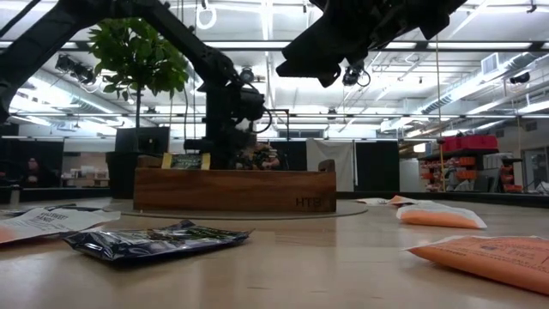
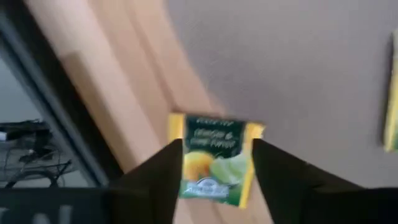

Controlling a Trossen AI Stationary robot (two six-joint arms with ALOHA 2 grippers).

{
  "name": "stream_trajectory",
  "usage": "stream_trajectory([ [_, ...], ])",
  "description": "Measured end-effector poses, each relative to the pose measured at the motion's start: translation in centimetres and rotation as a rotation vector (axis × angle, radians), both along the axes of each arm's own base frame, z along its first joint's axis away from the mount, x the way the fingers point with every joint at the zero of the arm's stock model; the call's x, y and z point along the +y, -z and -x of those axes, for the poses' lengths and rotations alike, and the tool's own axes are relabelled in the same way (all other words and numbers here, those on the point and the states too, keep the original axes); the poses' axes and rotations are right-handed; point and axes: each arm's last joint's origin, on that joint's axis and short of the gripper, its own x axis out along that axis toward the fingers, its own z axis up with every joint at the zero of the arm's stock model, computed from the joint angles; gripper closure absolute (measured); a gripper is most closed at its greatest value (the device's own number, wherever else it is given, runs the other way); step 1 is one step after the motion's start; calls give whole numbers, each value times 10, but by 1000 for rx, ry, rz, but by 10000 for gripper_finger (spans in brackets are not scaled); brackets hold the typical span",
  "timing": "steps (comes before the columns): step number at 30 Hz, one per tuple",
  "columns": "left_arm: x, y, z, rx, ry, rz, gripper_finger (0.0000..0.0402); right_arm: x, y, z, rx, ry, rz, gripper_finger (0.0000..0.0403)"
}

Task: Pick & Place Tea
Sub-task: Put the top yellow tea bag into the wooden organizer

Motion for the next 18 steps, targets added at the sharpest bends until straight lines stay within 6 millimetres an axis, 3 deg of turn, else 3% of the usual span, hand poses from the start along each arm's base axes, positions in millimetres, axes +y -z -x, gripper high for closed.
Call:
stream_trajectory([
  [6,12,0,10,23,-40,-22,115,0,0,0,1,-2,3,211],
  [11,19,6,16,37,-31,10,107,-1,0,0,-4,-1,6,211],
  [18,24,30,15,72,-16,57,107,-1,0,0,-4,1,3,211],
])
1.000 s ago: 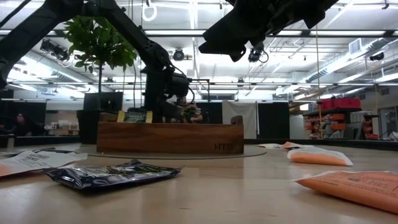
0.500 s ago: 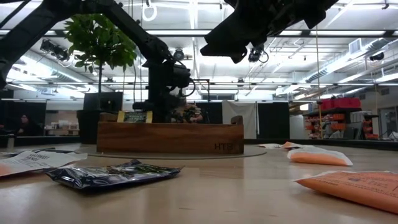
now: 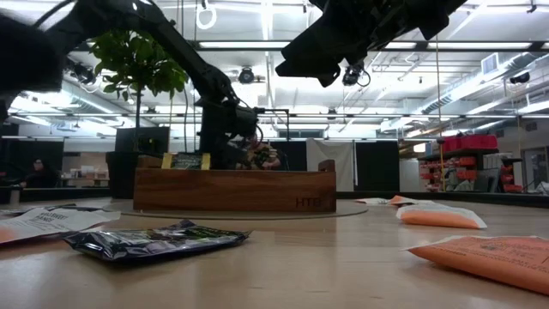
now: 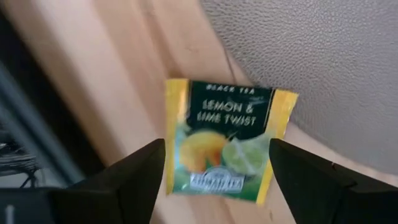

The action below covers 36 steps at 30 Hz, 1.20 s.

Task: Pick & Place Tea
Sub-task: Put the top yellow tea bag into the wooden organizer

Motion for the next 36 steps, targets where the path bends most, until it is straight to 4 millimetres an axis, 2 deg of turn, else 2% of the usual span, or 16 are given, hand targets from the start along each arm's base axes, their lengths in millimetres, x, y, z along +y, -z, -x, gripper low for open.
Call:
stream_trajectory([
  [6,2,8,1,15,-10,19,108,0,0,0,0,1,-1,211],
  [10,2,8,1,7,-9,36,132,-2,0,0,0,7,-1,211],
  [15,1,9,1,14,-9,47,193,-4,0,-1,0,13,0,211],
  [24,-6,7,1,84,-65,-1,340,-4,0,-1,-1,13,0,211],
  [29,-15,-10,2,103,-84,-27,392,-4,0,-1,-1,13,-1,211],
  [36,-36,-43,-3,42,-164,-81,386,-4,0,-1,0,15,-3,211],
])
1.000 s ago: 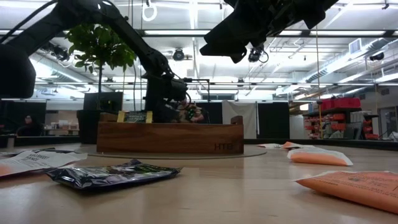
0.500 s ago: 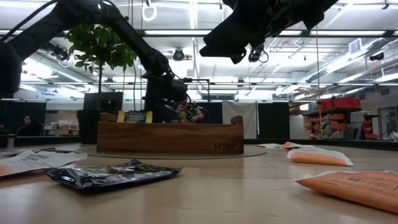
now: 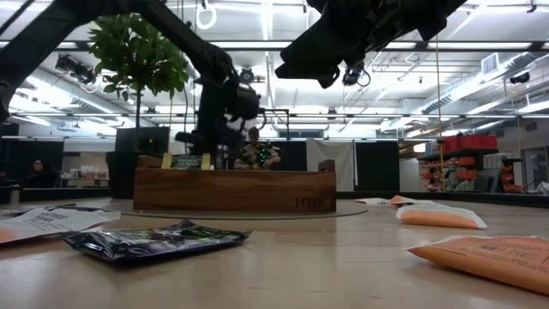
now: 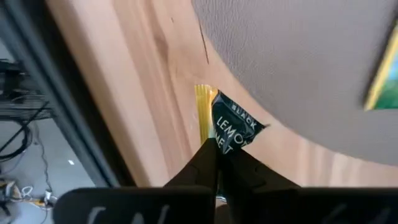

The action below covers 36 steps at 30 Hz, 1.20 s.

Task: Pick & Place Tea
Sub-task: Put the top yellow tea bag into the wooden organizer

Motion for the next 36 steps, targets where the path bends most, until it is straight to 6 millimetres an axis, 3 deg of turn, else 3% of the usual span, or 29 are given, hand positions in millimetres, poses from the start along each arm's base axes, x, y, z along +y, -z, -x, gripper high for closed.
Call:
stream_trajectory([
  [10,-62,-73,-10,-228,-123,-116,394,11,4,3,54,4,-43,211],
  [20,-161,-146,-5,-548,-170,-204,396,35,4,10,66,93,-9,211],
  [29,-245,-170,2,-741,-190,-450,395,48,-26,16,-193,409,94,211],
  [36,-289,-172,6,-898,-243,-591,394,48,-47,12,-393,442,74,211],
])
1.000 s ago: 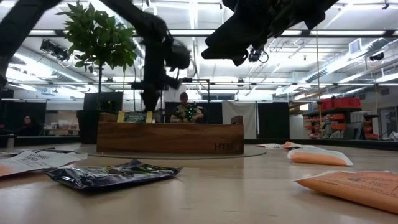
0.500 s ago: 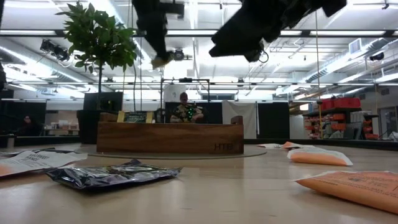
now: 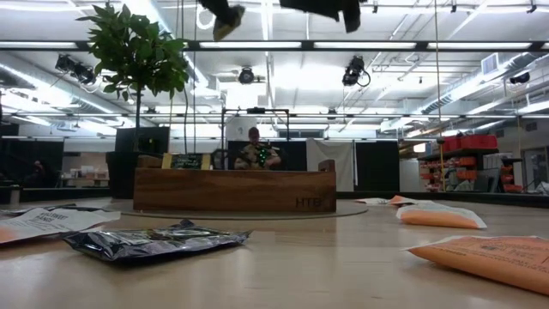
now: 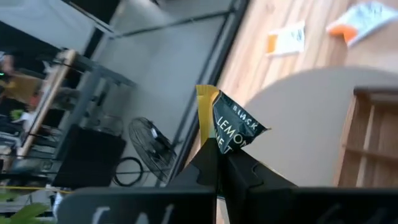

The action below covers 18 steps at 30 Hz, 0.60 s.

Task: Pick & Place Tea
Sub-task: Put the top yellow tea bag into the wooden organizer

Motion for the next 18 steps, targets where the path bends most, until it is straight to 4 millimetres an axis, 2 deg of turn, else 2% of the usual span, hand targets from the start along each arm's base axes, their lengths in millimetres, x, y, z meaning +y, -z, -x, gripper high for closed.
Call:
stream_trajectory([
  [10,-35,-5,7,-198,-12,6,392,-3,-16,-1,-80,6,286,211],
  [14,-45,-7,7,-243,11,18,393,-12,-24,-5,-117,-15,323,211],
  [18,-50,-8,7,-269,23,26,394,-19,-31,-18,-90,-25,341,211],
])
